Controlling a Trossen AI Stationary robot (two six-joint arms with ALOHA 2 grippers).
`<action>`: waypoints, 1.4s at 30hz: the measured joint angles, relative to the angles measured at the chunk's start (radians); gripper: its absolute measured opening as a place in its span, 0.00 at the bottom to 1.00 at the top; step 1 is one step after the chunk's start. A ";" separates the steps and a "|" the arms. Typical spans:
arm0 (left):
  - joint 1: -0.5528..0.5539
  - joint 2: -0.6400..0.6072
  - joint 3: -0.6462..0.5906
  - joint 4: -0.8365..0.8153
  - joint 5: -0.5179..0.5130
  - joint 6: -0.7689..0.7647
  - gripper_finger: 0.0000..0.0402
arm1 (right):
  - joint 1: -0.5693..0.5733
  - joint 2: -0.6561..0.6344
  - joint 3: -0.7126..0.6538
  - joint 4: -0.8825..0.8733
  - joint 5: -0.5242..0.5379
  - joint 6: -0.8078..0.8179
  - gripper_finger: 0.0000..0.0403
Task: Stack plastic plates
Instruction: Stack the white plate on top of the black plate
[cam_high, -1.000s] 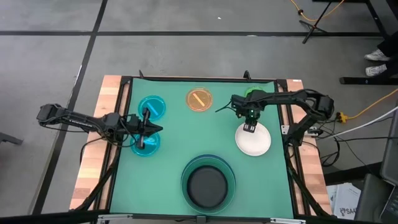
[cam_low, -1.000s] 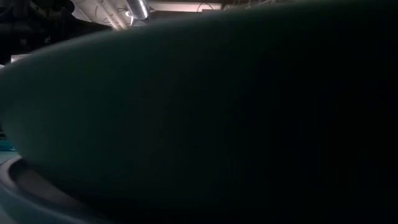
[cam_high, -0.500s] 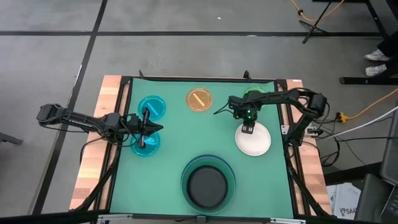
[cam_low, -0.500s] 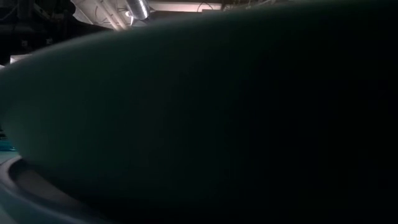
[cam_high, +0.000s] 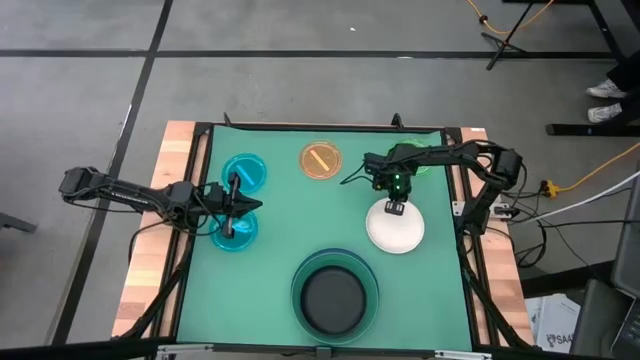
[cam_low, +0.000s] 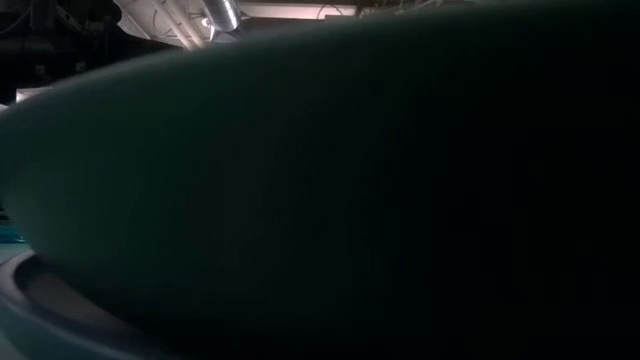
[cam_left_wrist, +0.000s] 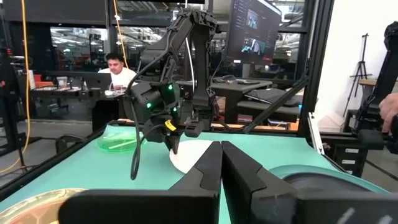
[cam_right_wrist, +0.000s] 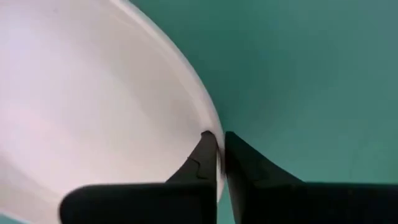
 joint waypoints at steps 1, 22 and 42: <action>0.000 0.000 0.000 0.000 0.000 0.000 0.01 | 0.000 0.000 0.010 -0.011 -0.012 0.001 0.01; 0.000 0.000 0.000 -0.014 0.000 -0.005 0.01 | 0.001 -0.277 0.067 -0.066 -0.125 0.248 0.00; 0.000 0.000 0.000 -0.014 0.000 -0.008 0.01 | 0.393 -0.296 0.068 0.362 -0.125 0.592 0.00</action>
